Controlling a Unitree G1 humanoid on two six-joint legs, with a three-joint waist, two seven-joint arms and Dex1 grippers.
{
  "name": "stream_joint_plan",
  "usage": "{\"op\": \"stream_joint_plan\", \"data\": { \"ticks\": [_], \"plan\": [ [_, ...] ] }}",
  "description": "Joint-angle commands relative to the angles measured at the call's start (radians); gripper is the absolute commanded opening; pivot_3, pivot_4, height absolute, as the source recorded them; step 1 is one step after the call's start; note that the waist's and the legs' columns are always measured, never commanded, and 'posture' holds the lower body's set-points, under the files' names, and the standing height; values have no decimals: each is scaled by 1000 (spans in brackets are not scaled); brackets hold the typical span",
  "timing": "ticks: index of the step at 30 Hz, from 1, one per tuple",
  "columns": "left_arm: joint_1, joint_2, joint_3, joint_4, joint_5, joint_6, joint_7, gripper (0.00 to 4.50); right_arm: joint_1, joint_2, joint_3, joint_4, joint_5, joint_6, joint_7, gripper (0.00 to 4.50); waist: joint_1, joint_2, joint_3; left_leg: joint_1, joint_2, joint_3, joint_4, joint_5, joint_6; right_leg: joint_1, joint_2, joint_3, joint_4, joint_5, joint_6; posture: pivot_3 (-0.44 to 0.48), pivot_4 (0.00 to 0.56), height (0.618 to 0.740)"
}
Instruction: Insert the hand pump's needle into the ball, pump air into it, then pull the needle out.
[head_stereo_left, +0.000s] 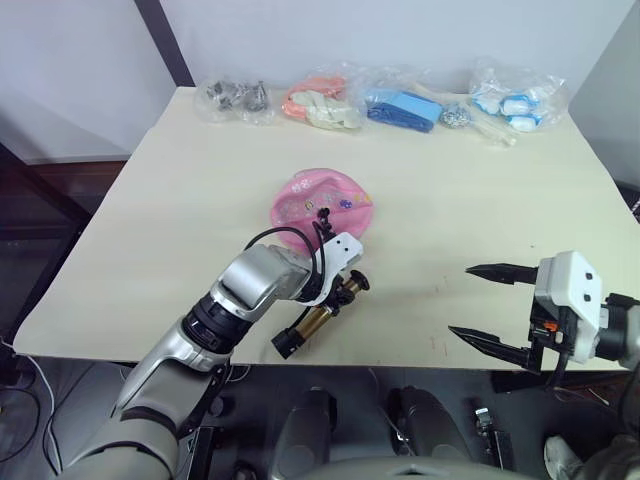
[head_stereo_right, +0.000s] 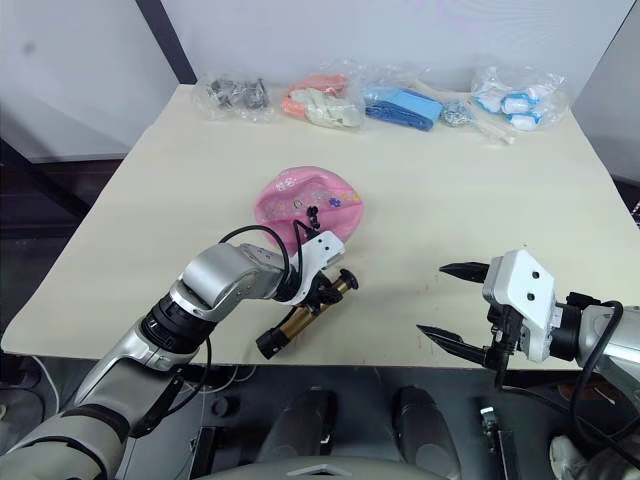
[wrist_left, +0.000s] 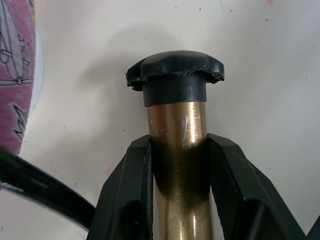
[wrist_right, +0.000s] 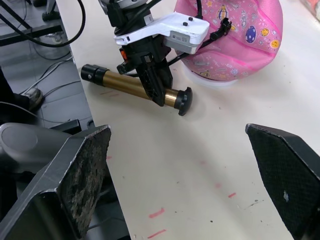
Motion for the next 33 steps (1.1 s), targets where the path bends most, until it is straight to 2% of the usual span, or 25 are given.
{"op": "stream_joint_plan", "data": {
  "ticks": [1, 9, 15, 19, 23, 26, 33],
  "plan": [
    [-4, -3, 63, -34, -20, -44, -47, 1056, 8, -6, -8, -29, -5, -15, -1, 4500, 0, 0, 0, 0, 0, 0, 0, 0, 0, 0, 0, 0, 0, 0, 0, 0, 150, 740],
    [11, 22, 235, -148, -182, -87, -229, 1056, 9, -8, -75, -9, 43, 1, 10, 4500, -2, 0, 0, -1, 0, 0, 0, 0, 0, 0, 0, 0, 0, 0, 0, 0, 150, 740],
    [14, -13, 276, -140, -204, -178, -272, 1056, 10, -21, -151, 3, 110, 33, 9, 4500, -1, 0, 0, 0, 0, 0, 0, 0, 0, 0, 0, 0, 0, 0, 0, 0, 150, 740],
    [39, -120, 312, -67, -189, -392, -304, 1056, -10, -35, -225, 11, 210, 84, -21, 4500, 3, 0, 0, -1, 0, 1, 0, 0, 0, 0, 0, 0, 0, 0, 0, 0, 150, 740],
    [89, -202, 312, 1, -120, -651, -333, 1056, -15, -55, -269, 22, 262, 115, -39, 4500, 5, 0, 0, 0, 0, 3, 0, 0, 0, 0, 0, 2, -1, 0, 0, 0, 150, 740],
    [116, -242, 303, 45, -79, -777, -346, 1056, -22, -65, -286, 29, 286, 129, -54, 4500, 8, 0, 0, 0, 1, 3, -1, 0, 0, 0, 1, 2, -1, 0, 0, 0, 150, 740],
    [211, -393, 296, 215, 35, -1243, -402, 1056, -71, -84, -286, 55, 344, 163, -126, 4500, 19, 0, 0, 0, 0, 6, 0, 0, 1, 0, 0, 5, -2, 0, -1, 0, 150, 740]
  ]
}}
